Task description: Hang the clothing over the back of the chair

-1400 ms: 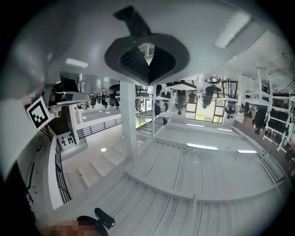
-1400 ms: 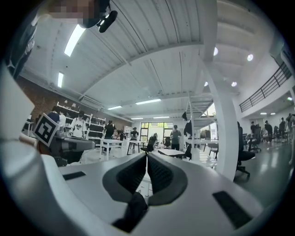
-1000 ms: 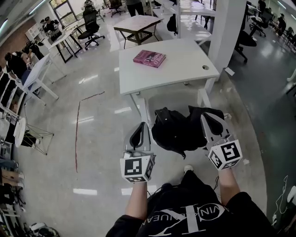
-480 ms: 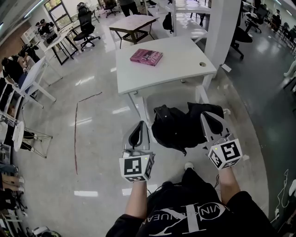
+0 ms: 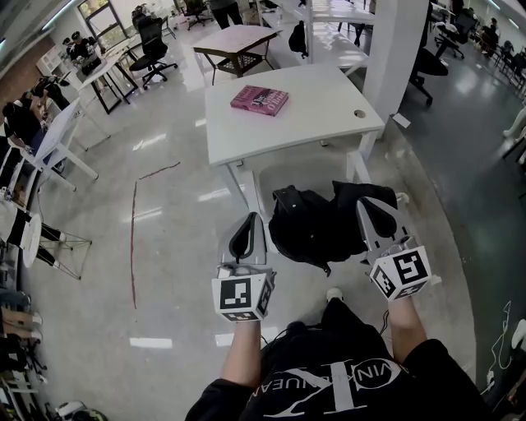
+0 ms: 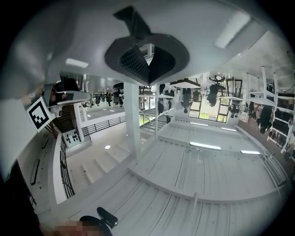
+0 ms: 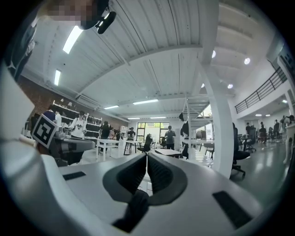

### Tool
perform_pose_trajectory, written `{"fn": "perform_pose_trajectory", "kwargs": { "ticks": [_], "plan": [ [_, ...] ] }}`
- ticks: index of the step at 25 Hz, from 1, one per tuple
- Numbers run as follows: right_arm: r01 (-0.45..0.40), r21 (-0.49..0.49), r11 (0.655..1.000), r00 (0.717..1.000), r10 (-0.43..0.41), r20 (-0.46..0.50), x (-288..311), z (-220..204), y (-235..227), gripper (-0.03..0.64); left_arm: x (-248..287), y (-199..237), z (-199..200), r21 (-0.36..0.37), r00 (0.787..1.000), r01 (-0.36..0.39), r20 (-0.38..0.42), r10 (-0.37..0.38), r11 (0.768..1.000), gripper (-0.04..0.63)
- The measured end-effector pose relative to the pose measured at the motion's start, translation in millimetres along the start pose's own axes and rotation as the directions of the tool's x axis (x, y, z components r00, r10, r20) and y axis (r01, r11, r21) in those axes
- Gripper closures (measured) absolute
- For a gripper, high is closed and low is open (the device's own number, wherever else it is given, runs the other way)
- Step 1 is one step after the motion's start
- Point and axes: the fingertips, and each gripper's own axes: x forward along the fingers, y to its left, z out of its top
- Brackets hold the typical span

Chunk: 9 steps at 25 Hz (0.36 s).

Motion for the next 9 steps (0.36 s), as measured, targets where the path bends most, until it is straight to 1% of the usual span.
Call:
{"fn": "perform_pose_trajectory", "kwargs": {
  "ticks": [9],
  "plan": [
    [-0.014,0.009,1.0,1.0,0.014,0.006,8.0,2.6,-4.2,0.601,7.0,7.3,1.6,0.011,1.0,-0.012,-0.001,0.012,1.0,0.584]
  ]
}}
